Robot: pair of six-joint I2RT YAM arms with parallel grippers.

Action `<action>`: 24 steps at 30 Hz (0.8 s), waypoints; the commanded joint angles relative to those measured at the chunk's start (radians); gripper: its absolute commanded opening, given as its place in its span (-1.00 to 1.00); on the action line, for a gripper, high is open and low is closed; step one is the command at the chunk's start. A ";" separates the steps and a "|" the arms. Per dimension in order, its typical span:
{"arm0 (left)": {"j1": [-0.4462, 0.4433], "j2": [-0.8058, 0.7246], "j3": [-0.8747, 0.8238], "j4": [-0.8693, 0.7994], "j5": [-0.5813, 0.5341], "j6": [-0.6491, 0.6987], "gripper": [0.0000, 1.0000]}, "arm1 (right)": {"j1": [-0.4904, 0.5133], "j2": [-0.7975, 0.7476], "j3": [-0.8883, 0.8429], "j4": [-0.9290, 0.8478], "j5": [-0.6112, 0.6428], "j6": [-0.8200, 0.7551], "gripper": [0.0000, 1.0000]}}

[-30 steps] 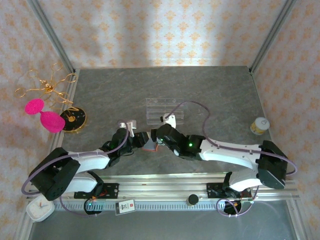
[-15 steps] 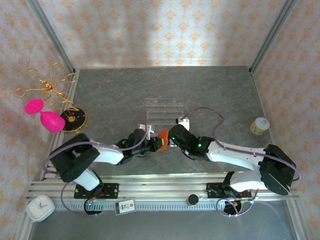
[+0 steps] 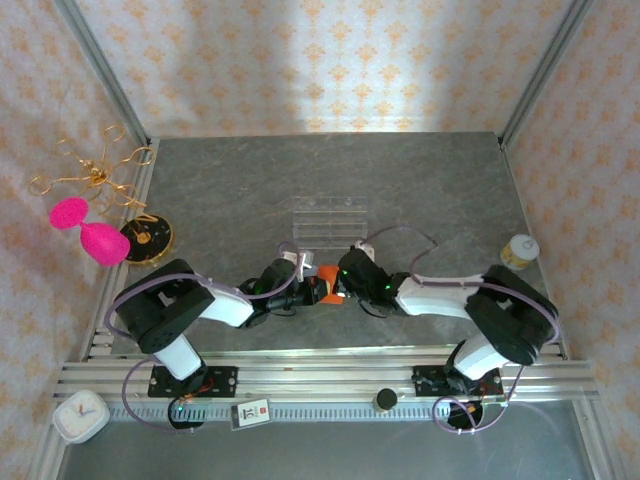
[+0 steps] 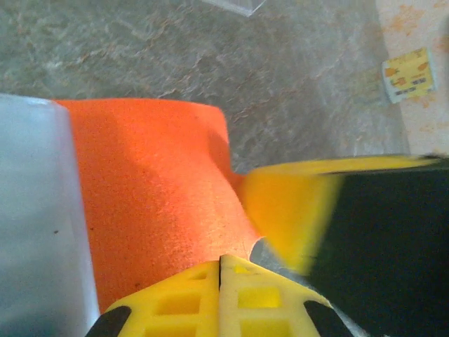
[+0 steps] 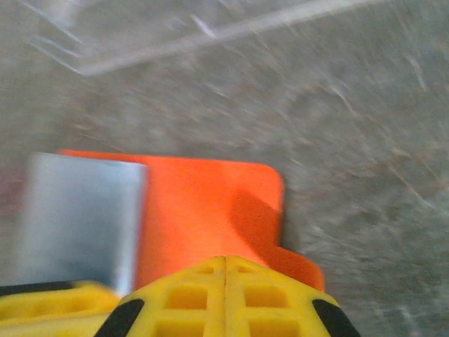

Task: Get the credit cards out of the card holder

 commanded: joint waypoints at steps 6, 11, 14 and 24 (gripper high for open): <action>0.114 -0.307 -0.138 -0.149 -0.117 0.040 -0.50 | -0.011 0.062 -0.066 0.003 0.055 0.024 -1.00; 0.192 -0.302 -0.151 -0.180 -0.126 0.089 -0.20 | -0.011 0.073 -0.069 0.019 0.053 0.018 -1.00; 0.204 -0.251 -0.146 -0.158 -0.132 0.098 -0.15 | -0.011 0.075 -0.063 0.019 0.050 0.006 -1.00; 0.189 -0.123 -0.131 -0.033 -0.041 0.052 -0.27 | -0.011 0.081 -0.056 0.022 0.041 -0.005 -1.00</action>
